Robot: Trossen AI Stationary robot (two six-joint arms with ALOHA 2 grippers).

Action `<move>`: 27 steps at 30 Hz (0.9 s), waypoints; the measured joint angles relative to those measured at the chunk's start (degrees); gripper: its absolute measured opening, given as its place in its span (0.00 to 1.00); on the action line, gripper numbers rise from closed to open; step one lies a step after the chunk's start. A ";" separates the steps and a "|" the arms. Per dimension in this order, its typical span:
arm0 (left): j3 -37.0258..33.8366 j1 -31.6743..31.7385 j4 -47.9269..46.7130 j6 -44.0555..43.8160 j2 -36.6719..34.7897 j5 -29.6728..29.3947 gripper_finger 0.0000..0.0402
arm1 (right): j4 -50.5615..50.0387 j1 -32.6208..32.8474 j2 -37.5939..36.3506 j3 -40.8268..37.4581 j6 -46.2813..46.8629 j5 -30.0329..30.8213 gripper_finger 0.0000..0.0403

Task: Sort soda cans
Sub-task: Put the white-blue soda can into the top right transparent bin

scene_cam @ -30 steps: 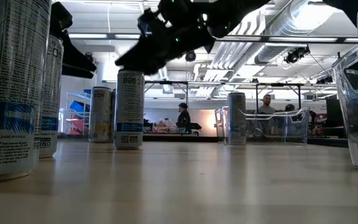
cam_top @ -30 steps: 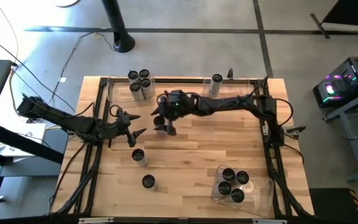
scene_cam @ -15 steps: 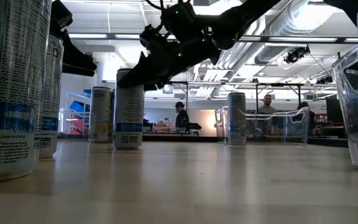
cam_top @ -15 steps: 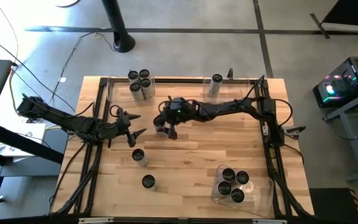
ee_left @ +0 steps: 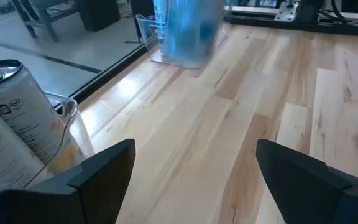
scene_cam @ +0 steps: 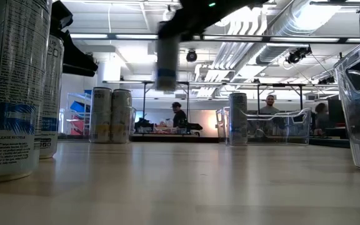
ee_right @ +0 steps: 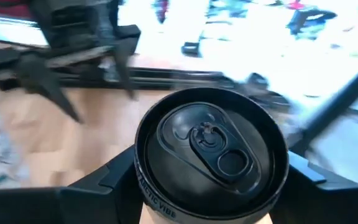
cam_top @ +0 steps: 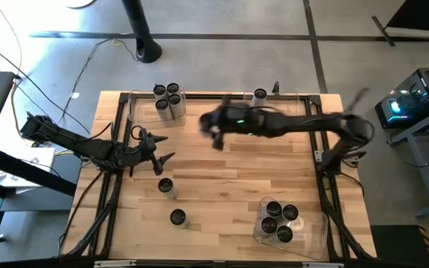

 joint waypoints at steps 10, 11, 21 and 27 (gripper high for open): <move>0.00 0.00 1.11 1.26 0.02 -0.85 0.82 | 1.52 -2.36 -32.33 -30.02 8.43 21.64 0.58; 0.00 0.00 1.79 1.96 0.01 -1.19 0.82 | 2.29 -2.94 -34.74 -32.73 10.08 23.10 0.58; 0.04 0.00 8.18 6.49 0.00 -1.76 0.82 | 16.13 -13.38 -39.52 -48.34 17.96 17.56 0.58; 0.04 0.00 8.68 6.45 0.02 -1.75 0.82 | 21.75 -16.50 -32.97 -47.64 18.78 9.74 0.58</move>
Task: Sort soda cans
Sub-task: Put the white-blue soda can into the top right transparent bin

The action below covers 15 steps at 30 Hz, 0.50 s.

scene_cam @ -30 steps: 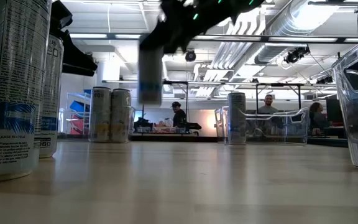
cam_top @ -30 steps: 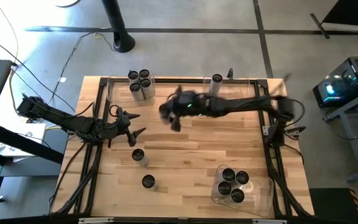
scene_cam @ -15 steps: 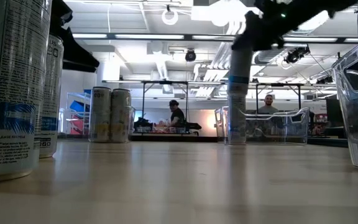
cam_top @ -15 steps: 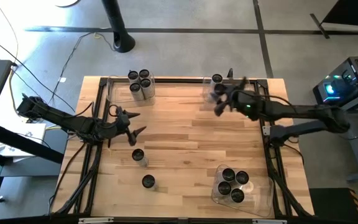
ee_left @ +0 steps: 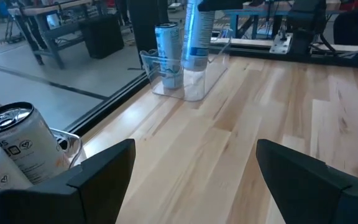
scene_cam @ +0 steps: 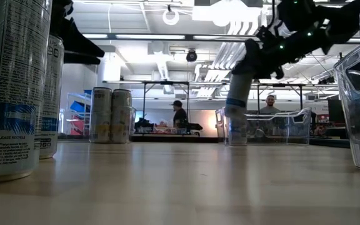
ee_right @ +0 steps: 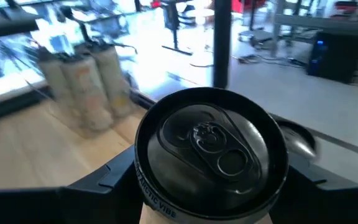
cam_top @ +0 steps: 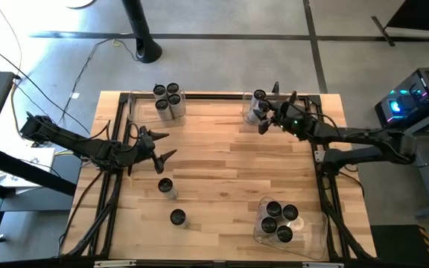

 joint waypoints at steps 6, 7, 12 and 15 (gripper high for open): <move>0.00 0.00 0.73 0.00 -0.02 0.00 0.82 | -0.54 -1.68 8.42 3.86 -1.06 -4.00 0.58; 0.00 0.00 0.77 0.00 -0.02 0.00 0.82 | -0.48 -1.85 9.67 4.97 -1.07 -4.36 0.58; 0.01 0.00 0.75 -0.55 -0.01 0.00 0.82 | -2.01 -2.77 16.04 8.54 -2.50 -5.90 0.58; 0.00 0.00 0.72 -0.96 -0.01 0.02 0.82 | -1.86 -2.88 18.92 9.73 -2.58 -6.05 0.58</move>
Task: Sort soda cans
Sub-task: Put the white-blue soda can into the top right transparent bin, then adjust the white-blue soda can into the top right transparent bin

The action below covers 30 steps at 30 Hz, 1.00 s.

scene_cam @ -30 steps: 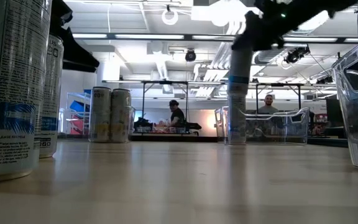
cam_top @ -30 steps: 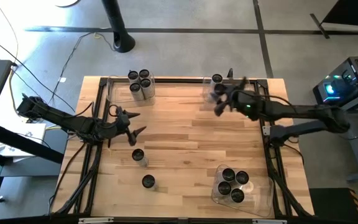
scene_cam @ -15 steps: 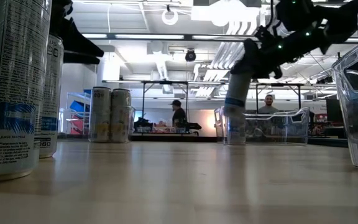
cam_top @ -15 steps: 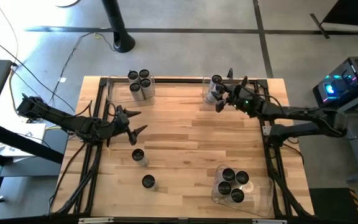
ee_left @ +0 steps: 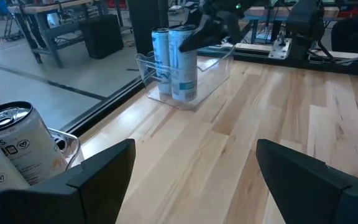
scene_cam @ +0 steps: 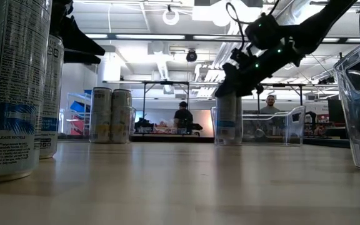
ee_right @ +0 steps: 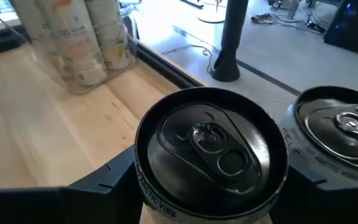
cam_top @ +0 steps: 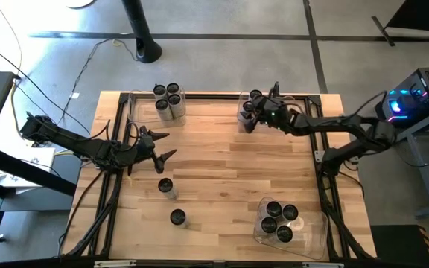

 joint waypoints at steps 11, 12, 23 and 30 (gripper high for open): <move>0.00 0.00 0.00 -0.04 0.01 0.00 0.82 | 0.09 0.00 1.91 0.25 -0.27 1.14 0.76; 0.00 0.00 0.00 -0.03 0.01 0.00 0.82 | 0.06 0.01 1.09 0.25 -0.45 1.15 0.77; 0.00 0.02 -0.02 -0.13 -0.01 0.00 0.82 | -1.72 0.02 -15.07 0.19 -2.86 3.23 0.80; 0.02 2.10 5.08 4.24 0.01 1.93 0.82 | -20.21 -1.95 -27.06 7.19 -5.45 9.36 0.80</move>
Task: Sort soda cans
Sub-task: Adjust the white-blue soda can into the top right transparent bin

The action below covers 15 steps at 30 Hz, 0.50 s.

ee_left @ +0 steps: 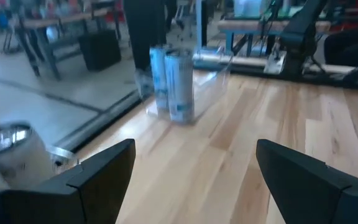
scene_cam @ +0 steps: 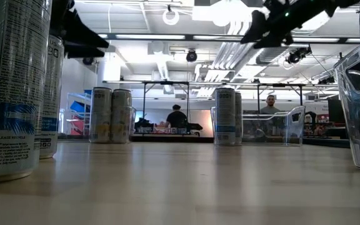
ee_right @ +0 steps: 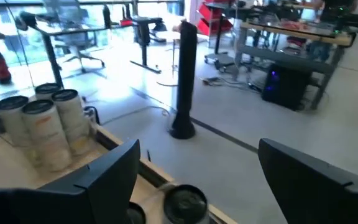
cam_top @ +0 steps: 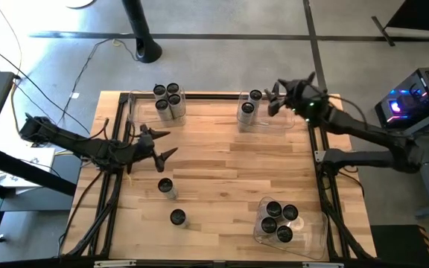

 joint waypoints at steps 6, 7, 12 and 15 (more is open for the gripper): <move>-0.01 5.07 11.01 10.10 0.00 6.90 0.82 | -8.63 -3.35 -1.23 2.49 -3.63 -2.67 0.80; 0.01 6.11 12.32 11.39 0.00 8.34 0.82 | -9.03 -4.16 -0.83 2.12 -4.96 -4.96 0.80; 0.01 11.59 16.16 13.22 0.00 14.56 0.82 | -6.71 -6.92 1.95 -2.39 -9.55 -16.92 0.80; 0.01 14.43 16.07 11.71 0.01 17.34 0.82 | -3.96 -7.30 3.23 -3.85 -8.22 -16.34 0.80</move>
